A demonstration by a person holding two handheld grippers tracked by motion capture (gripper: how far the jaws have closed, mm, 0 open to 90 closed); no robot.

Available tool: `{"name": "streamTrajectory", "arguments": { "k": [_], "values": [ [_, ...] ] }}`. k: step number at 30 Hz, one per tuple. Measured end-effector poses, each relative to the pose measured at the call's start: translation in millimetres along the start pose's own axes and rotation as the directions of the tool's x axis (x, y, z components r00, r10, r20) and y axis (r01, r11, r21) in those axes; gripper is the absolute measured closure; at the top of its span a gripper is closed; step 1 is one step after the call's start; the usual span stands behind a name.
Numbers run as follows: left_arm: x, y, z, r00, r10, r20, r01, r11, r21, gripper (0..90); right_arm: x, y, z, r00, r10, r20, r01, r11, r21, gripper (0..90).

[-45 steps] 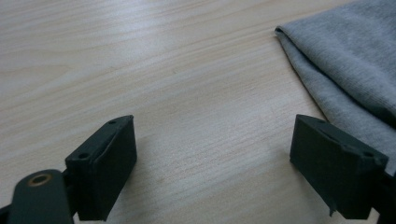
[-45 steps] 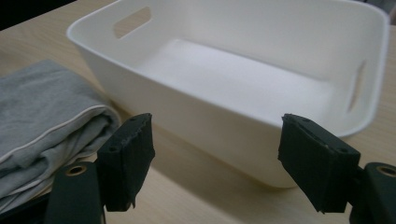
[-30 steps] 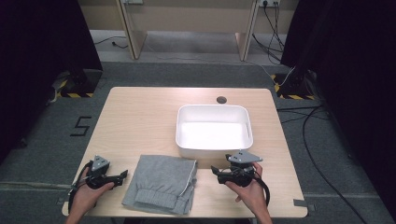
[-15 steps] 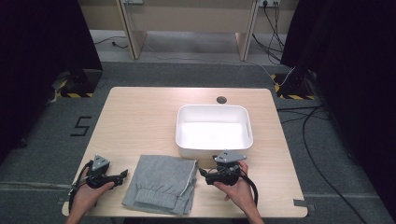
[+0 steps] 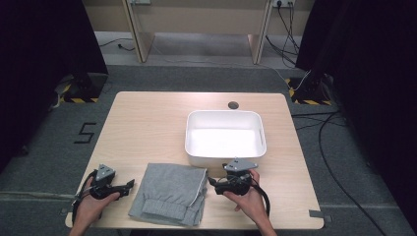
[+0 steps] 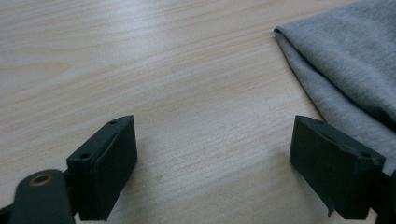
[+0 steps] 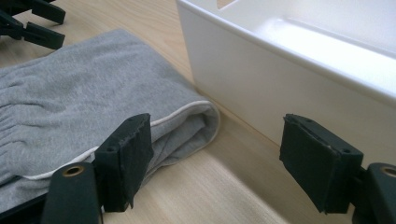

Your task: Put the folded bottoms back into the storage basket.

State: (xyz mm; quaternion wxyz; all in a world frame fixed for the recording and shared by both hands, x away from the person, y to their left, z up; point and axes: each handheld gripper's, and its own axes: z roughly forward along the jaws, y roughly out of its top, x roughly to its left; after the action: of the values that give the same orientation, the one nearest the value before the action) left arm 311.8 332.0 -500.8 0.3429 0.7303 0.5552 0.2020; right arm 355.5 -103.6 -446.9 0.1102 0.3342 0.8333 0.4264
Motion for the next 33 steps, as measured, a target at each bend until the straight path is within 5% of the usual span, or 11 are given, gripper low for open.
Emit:
{"name": "streamTrajectory", "arguments": {
  "k": [3,9,15,19,25,28,30,33],
  "values": [
    [-1.9,0.3,-4.3,0.999,-0.035,0.03,0.035,0.9993,-0.016,16.1,-1.0,0.1,-2.1,1.0,0.003,0.004,-0.003,1.0,-0.013,25.9],
    [-22.3,2.7,-22.9,0.9981,0.001,0.062,0.003,0.9977,-0.068,16.0,-0.1,1.4,-5.4,0.9999,0.003,0.014,-0.003,1.0,-0.02,25.9],
    [-46.2,-4.1,-49.3,0.982,-0.037,0.185,0.057,0.993,-0.103,14.6,4.7,4.0,-5.0,1.0,-0.008,0.001,0.008,1.0,-0.029,26.0],
    [-62.6,-8.5,-61.4,0.9685,-0.028,0.248,0.059,0.9915,-0.116,14.5,5.0,4.8,-1.6,0.9999,-0.015,0.002,0.015,1.0,-0.016,25.9],
    [-86.2,-14.8,-53.6,0.9588,-0.013,0.284,0.028,0.9984,-0.049,14.5,14.4,8.9,10.3,0.9992,-0.023,-0.033,0.023,1.0,-0.012,25.9],
    [-95.6,-22.3,-43.6,0.9737,0.025,0.227,-0.03,0.9994,0.017,14.6,17.5,11.5,21.8,0.9987,-0.032,-0.04,0.032,0.999,0.002,25.9],
    [-98.3,-28.4,-36.9,0.9763,0.027,0.215,-0.038,0.9981,0.049,14.4,18.4,12.2,28.4,0.9985,-0.032,-0.045,0.033,0.999,0.008,25.9],
    [-102.9,-30.4,-36.6,0.9821,0.029,0.186,-0.036,0.9987,0.036,12.7,19.8,12.5,34.0,0.9979,-0.039,-0.052,0.041,0.999,0.025,25.9]
  ]
}}
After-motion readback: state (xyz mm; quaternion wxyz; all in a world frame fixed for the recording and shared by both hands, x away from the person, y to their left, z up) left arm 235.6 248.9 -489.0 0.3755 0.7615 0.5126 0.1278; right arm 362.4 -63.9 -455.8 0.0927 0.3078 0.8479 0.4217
